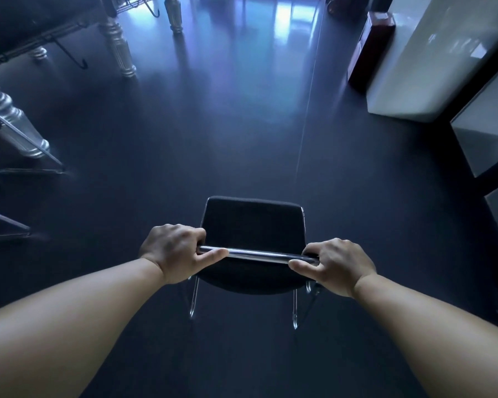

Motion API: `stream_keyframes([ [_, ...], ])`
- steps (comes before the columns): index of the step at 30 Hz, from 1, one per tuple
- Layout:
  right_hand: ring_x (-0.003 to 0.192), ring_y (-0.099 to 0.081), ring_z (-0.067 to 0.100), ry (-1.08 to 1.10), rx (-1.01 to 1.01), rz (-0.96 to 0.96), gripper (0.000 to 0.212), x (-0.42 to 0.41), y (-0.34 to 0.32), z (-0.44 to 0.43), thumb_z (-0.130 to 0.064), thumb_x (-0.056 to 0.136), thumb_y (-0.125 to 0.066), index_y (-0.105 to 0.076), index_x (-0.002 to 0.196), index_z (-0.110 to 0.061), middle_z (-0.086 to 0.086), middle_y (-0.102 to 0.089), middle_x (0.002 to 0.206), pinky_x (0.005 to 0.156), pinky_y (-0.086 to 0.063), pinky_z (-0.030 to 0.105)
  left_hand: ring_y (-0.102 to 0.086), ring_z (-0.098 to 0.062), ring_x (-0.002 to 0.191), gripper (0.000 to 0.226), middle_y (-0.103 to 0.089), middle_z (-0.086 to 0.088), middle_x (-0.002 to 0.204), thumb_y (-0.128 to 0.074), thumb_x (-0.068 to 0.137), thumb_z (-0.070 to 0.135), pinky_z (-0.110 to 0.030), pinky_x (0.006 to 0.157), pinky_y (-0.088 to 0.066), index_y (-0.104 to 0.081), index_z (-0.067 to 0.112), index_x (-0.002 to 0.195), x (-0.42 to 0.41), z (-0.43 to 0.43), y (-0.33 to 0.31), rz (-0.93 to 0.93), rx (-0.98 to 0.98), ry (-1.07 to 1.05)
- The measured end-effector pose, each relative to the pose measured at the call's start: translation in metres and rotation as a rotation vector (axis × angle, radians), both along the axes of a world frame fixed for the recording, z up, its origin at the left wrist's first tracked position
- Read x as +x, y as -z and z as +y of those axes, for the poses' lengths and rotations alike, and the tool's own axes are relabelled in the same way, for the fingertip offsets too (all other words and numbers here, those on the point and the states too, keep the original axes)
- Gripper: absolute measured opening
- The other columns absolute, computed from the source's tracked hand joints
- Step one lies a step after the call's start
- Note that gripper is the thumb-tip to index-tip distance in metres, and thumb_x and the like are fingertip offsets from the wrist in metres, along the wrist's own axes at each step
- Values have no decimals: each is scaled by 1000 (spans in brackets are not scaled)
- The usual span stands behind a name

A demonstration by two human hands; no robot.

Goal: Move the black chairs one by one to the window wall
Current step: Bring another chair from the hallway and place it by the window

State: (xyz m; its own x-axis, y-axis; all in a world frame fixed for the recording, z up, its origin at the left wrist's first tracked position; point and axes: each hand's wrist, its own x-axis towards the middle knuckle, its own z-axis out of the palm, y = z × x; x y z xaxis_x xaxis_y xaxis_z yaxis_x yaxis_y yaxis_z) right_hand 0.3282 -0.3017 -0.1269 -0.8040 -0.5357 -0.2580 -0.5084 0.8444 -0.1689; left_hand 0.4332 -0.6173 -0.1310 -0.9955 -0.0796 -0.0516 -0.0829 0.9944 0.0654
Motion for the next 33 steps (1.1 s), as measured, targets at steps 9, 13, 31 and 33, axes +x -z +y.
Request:
stream_keyframes([
  [9,80,-62,16,-2,29,52,86,-132,4,-50,-95,62,-14,-63,90,-28,-6,-67,77,74,-50,34,-54,-10,69,79,-57,12,69,-11,70,92,-32,62,-34,-48,22,71,-134,-51,1,22,7,40],
  [13,81,-62,17,-7,6,94,85,-190,5,-69,-94,61,-14,-63,90,-30,-7,-67,79,73,-49,33,-55,-11,70,79,-58,12,70,-11,71,92,-32,62,-33,-48,22,70,-191,-71,3,48,0,41],
  [31,76,-56,21,-42,-50,146,76,-392,5,-157,-91,71,-20,-54,79,-23,-6,-61,75,67,-37,35,-60,-16,77,86,-52,8,68,4,65,93,-33,62,-31,-43,21,68,-404,-158,6,148,-113,42],
  [33,78,-57,21,-69,-59,153,79,-434,5,-158,-92,67,-17,-57,82,-26,-5,-64,78,68,-38,35,-59,-17,76,93,-56,8,70,12,62,96,-33,62,-31,-43,21,67,-433,-155,9,167,-92,-9],
])
